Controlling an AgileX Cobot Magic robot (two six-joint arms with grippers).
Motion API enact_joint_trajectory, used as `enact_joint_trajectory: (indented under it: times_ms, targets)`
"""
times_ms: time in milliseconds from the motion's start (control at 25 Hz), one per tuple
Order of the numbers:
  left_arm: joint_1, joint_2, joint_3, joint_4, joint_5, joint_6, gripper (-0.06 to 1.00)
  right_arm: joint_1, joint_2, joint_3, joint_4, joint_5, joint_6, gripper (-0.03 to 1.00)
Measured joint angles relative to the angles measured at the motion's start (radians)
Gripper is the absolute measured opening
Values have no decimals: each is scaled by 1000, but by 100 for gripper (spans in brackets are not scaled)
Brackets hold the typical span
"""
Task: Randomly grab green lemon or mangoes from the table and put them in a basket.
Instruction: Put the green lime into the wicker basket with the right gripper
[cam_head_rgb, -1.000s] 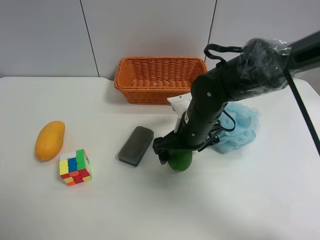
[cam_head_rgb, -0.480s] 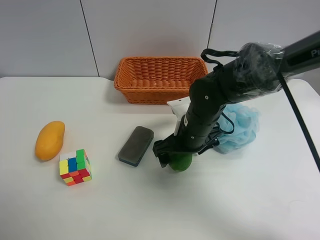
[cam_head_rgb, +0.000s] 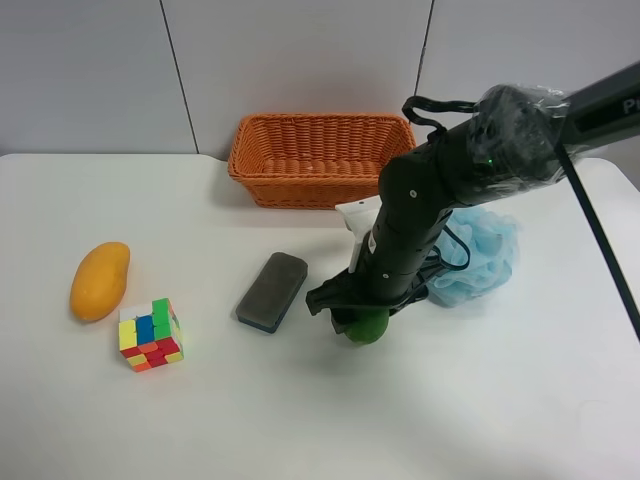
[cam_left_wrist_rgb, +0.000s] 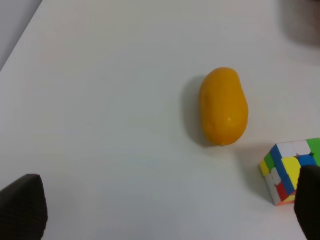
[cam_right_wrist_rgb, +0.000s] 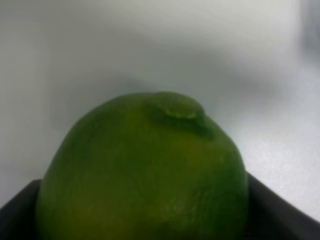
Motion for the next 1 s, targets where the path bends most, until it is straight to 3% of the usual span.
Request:
enact_joint_trajectory:
  times_ms: [280, 520, 640, 800, 1000]
  targets:
    - [0, 0, 0, 0, 0, 0, 99, 0, 1, -27, 0, 42, 0, 68]
    - [0, 0, 0, 0, 0, 0, 99, 0, 1, -234, -19, 275, -1, 68]
    - [0, 0, 0, 0, 0, 0, 99, 0, 1, -361, -78, 334, -1, 68]
    - [0, 0, 0, 0, 0, 0, 99, 0, 1, -530, -191, 334, -4, 68]
    - [0, 0, 0, 0, -1, 0, 99, -6, 1, -693, -319, 252, 30, 68]
